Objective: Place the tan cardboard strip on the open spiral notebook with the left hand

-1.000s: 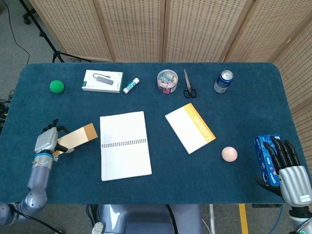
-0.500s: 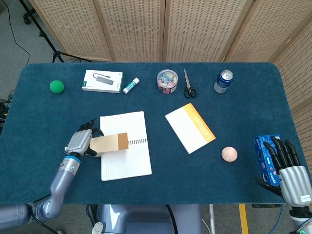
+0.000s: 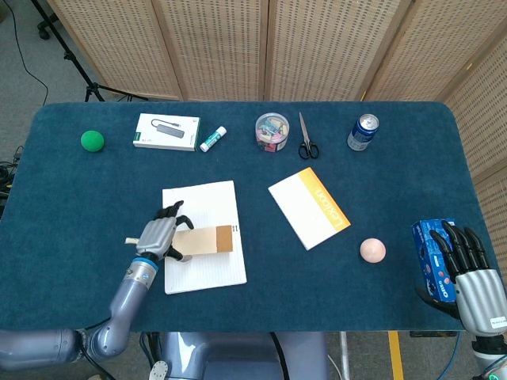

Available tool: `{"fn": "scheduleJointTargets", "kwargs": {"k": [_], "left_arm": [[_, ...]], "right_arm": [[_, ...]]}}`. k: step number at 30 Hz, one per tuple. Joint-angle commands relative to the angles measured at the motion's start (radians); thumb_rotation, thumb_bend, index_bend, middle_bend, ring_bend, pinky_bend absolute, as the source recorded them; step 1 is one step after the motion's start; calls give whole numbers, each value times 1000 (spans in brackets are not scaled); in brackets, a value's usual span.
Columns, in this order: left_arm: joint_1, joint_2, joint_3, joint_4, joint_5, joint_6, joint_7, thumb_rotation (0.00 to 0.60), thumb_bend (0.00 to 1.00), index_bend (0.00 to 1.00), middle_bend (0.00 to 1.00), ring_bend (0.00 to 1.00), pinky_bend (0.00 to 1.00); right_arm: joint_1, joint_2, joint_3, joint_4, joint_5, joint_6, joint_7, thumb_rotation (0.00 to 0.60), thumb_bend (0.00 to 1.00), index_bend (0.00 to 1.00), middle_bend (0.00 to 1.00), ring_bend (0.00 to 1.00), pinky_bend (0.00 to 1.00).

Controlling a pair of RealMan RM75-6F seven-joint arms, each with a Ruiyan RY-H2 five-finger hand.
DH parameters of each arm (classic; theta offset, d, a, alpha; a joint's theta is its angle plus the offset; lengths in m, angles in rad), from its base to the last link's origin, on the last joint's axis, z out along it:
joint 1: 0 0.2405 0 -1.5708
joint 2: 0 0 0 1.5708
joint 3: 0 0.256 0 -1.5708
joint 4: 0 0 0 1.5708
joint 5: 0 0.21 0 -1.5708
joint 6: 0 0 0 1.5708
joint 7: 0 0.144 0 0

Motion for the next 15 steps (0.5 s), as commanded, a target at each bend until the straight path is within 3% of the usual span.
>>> {"fn": "scheduleJointTargets", "kwargs": {"k": [1, 8, 15], "left_arm": [[-15, -15, -6, -19, -38, 26, 36, 600, 90, 518, 0, 0, 0], [-65, -69, -40, -51, -179, 116, 142, 600, 89, 518, 0, 0, 0], [-76, -83, -46, -51, -195, 137, 162, 600, 90, 519, 0, 0, 0]], "right_arm": [[0, 0, -1, 0, -1, -1, -1, 600, 0, 0, 0, 0, 0], [0, -2, -5, -3, -7, -4, -6, 600, 0, 0, 0, 0, 0], [1, -1, -5, -3, -7, -5, -6, 600, 0, 0, 0, 0, 0]]}}
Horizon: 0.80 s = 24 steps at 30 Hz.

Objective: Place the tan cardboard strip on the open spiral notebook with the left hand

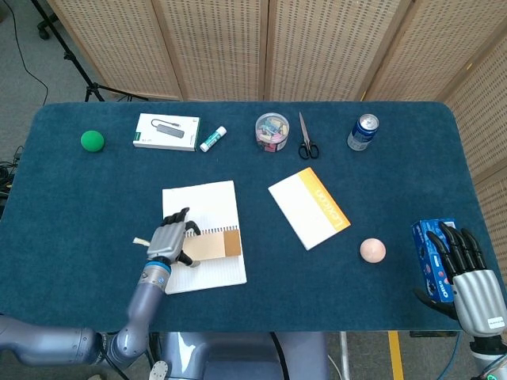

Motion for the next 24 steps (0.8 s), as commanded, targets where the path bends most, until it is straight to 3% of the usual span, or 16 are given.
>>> {"fn": "scheduleJointTargets", "kwargs": {"k": [1, 24], "left_arm": [[-2, -2, 2, 3, 6, 1, 3, 600, 90, 518, 0, 0, 0], [2, -62, 2, 63, 49, 0, -20, 600, 80, 518, 0, 0, 0]], "right_arm": [[0, 0, 0, 0, 0, 1, 0, 600, 0, 0, 0, 0, 0], [-3, 10, 4, -4, 5, 7, 19, 600, 0, 0, 0, 0, 0]]}}
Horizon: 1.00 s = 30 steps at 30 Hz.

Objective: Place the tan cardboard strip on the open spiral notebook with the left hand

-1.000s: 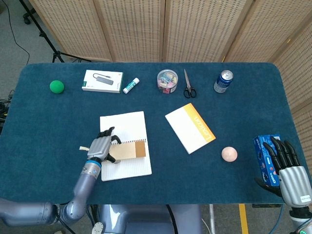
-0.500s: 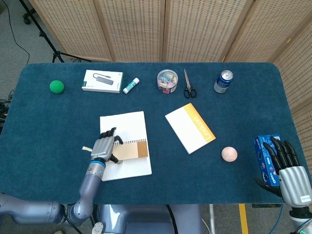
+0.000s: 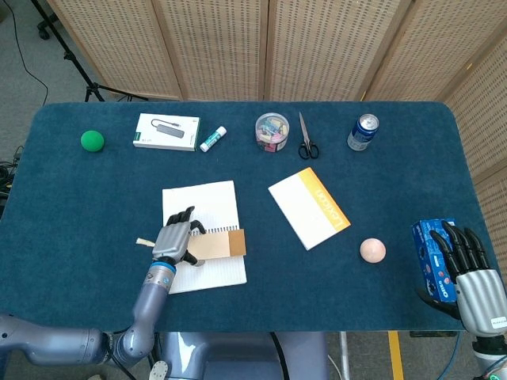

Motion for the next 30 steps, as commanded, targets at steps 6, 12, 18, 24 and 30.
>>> {"fn": "scheduleJointTargets", "kwargs": {"k": [6, 12, 18, 24, 30], "left_arm": [[-1, -11, -10, 6, -26, -3, 9, 600, 76, 517, 0, 0, 0], [1, -10, -10, 5, -24, -12, 7, 600, 62, 408, 0, 0, 0], [3, -7, -8, 4, -20, -14, 7, 600, 52, 285, 0, 0, 0], [7, -4, -9, 0, -13, -22, -2, 600, 48, 260, 0, 0, 0], [16, 19, -8, -38, 18, -32, -23, 600, 43, 230, 0, 0, 0]], "right_arm": [[0, 2, 0, 0, 0, 1, 3, 600, 0, 0, 0, 0, 0], [-1, 2, 1, -1, 0, 2, 3, 600, 0, 0, 0, 0, 0], [-1, 3, 1, -2, 0, 3, 5, 600, 0, 0, 0, 0, 0], [-2, 4, 1, -3, 0, 3, 5, 600, 0, 0, 0, 0, 0], [-2, 4, 1, -2, -1, 4, 2, 600, 0, 0, 0, 0, 0]]}}
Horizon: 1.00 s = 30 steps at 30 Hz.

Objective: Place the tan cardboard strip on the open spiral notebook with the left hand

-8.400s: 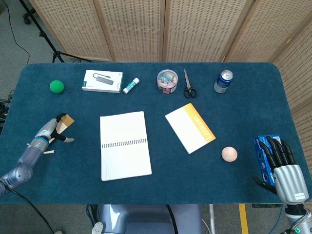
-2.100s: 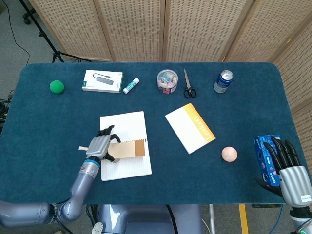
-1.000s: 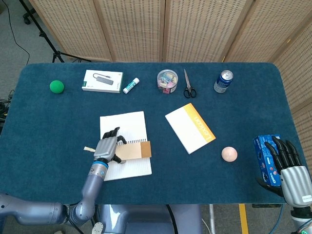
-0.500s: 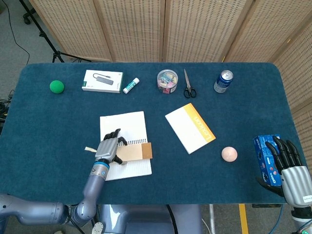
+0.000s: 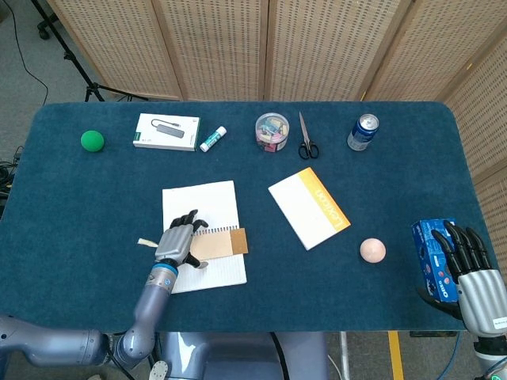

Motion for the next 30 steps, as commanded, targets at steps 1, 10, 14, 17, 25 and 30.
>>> {"fn": "scheduleJointTargets", "kwargs": {"k": [1, 10, 14, 17, 25, 30], "left_arm": [[11, 24, 1, -31, 39, 0, -20, 600, 37, 201, 0, 0, 0], [106, 194, 86, -66, 413, -10, -191, 600, 0, 0, 0, 0, 0], [177, 295, 149, -36, 625, 0, -341, 600, 0, 0, 0, 0, 0], [233, 345, 190, -3, 738, 45, -434, 600, 0, 0, 0, 0, 0], [398, 433, 295, 98, 938, 222, -632, 600, 0, 0, 0, 0, 0], [522, 474, 366, 136, 1012, 360, -684, 600, 0, 0, 0, 0, 0]], "right_arm": [[-1, 0, 0, 0, 0, 1, 0, 600, 0, 0, 0, 0, 0], [0, -2, -2, 2, -3, -2, -2, 600, 0, 0, 0, 0, 0], [1, -5, -3, 1, -7, -2, -10, 600, 0, 0, 0, 0, 0], [2, -9, -4, 1, -8, -6, -17, 600, 0, 0, 0, 0, 0], [6, -21, -2, 5, -8, -12, -34, 600, 0, 0, 0, 0, 0], [6, -28, 2, 10, -8, -7, -41, 600, 0, 0, 0, 0, 0]]}}
